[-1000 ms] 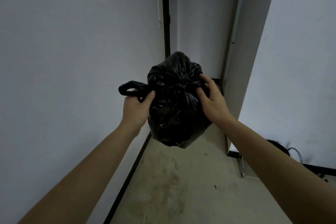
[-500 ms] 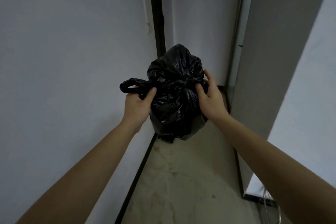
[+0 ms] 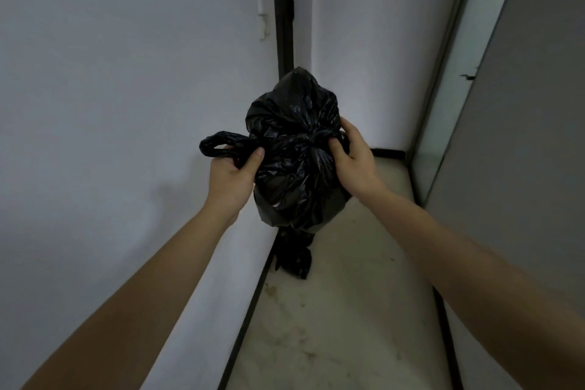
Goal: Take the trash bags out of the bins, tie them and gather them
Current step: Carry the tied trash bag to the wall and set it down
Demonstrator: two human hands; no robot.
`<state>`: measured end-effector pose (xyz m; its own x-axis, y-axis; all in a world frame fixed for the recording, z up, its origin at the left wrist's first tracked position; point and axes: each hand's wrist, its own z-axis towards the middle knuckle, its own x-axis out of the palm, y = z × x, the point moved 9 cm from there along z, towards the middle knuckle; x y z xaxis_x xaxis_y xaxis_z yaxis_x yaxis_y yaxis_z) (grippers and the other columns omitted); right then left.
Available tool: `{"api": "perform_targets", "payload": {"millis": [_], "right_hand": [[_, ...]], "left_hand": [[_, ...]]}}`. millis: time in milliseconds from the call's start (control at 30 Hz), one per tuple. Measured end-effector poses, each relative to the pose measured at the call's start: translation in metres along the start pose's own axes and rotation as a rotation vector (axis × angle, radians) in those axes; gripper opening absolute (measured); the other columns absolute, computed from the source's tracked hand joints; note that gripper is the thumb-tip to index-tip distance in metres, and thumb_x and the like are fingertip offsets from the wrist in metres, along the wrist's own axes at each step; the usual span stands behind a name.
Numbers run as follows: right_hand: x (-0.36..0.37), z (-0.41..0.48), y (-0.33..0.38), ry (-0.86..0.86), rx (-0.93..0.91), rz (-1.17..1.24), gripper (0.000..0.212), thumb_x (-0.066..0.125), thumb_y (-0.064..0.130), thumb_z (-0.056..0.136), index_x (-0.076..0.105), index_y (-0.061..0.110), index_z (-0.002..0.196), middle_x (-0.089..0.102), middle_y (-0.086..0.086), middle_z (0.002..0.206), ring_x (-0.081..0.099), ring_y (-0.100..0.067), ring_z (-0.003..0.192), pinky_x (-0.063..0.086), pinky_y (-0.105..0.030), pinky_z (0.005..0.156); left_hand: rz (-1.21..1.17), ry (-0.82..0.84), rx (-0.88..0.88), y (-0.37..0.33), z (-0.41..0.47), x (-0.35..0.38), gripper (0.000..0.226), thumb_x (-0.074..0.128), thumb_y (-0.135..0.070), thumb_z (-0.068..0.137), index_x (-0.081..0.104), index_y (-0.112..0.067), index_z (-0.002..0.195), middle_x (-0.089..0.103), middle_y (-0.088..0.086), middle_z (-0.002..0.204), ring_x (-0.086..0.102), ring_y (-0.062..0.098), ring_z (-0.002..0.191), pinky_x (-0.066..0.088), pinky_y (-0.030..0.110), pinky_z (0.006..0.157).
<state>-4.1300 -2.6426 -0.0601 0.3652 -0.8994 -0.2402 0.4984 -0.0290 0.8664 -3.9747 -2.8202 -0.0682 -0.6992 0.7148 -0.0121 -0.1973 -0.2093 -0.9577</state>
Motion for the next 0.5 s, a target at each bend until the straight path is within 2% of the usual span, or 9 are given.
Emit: {"api": "perform_targets", "payload": {"millis": [100,167,300,367,400,433,500], "right_hand": [[0.017,0.054,-0.039,0.0,0.074,-0.017,0.045,0.047,0.022,0.103,0.042,0.019,0.148,0.058,0.009,0.134,0.054,-0.006,0.123,0.042,-0.024,0.105],[0.017,0.097,-0.073,-0.037,0.124,-0.042,0.044,0.048,0.024,0.103,0.044,0.022,0.146,0.061,0.006,0.132,0.056,-0.008,0.122,0.043,-0.026,0.105],[0.015,0.144,-0.154,-0.075,0.272,-0.088,0.039,0.055,0.038,0.098,0.057,0.024,0.134,0.067,0.008,0.121,0.062,-0.007,0.113,0.048,-0.031,0.102],[0.017,0.157,-0.208,-0.059,0.44,-0.141,0.037,0.056,0.049,0.095,0.069,0.017,0.11,0.072,0.002,0.102,0.067,-0.016,0.098,0.054,-0.041,0.092],[0.021,0.165,-0.236,-0.029,0.528,-0.143,0.043,0.056,0.053,0.094,0.071,0.012,0.098,0.073,-0.002,0.094,0.069,-0.021,0.091,0.056,-0.042,0.086],[0.025,0.171,-0.262,0.004,0.604,-0.138,0.05,0.056,0.055,0.094,0.071,0.007,0.091,0.073,-0.007,0.088,0.069,-0.026,0.087,0.057,-0.041,0.079],[0.038,0.188,-0.312,0.087,0.684,-0.119,0.059,0.055,0.054,0.095,0.065,-0.003,0.084,0.071,-0.018,0.085,0.069,-0.032,0.081,0.048,-0.035,0.066]], "left_hand": [[0.023,0.055,-0.035,0.021,0.073,0.014,0.007,0.065,-0.02,0.096,0.071,-0.022,0.094,0.074,-0.005,0.099,0.071,0.006,0.093,0.055,0.022,0.082],[0.028,0.084,-0.067,0.041,0.129,0.032,0.006,0.065,-0.02,0.096,0.071,-0.02,0.096,0.075,-0.002,0.1,0.072,0.009,0.094,0.056,0.024,0.084],[0.003,0.104,-0.172,0.108,0.197,0.071,0.009,0.062,-0.021,0.098,0.069,-0.018,0.102,0.073,-0.001,0.105,0.07,0.011,0.099,0.055,0.021,0.084],[-0.03,0.103,-0.278,0.158,0.217,0.089,0.018,0.059,-0.022,0.1,0.068,-0.014,0.112,0.071,0.001,0.11,0.068,0.01,0.101,0.054,0.02,0.086],[-0.051,0.101,-0.334,0.185,0.227,0.098,0.024,0.057,-0.023,0.101,0.066,-0.01,0.119,0.071,0.003,0.114,0.068,0.013,0.104,0.054,0.024,0.09],[-0.058,0.092,-0.388,0.209,0.235,0.105,0.029,0.056,-0.023,0.102,0.064,-0.007,0.124,0.07,0.006,0.118,0.067,0.015,0.107,0.054,0.028,0.095],[-0.05,0.069,-0.469,0.255,0.253,0.113,0.032,0.055,-0.022,0.102,0.062,-0.005,0.128,0.069,0.008,0.121,0.067,0.02,0.111,0.052,0.036,0.101]]}}
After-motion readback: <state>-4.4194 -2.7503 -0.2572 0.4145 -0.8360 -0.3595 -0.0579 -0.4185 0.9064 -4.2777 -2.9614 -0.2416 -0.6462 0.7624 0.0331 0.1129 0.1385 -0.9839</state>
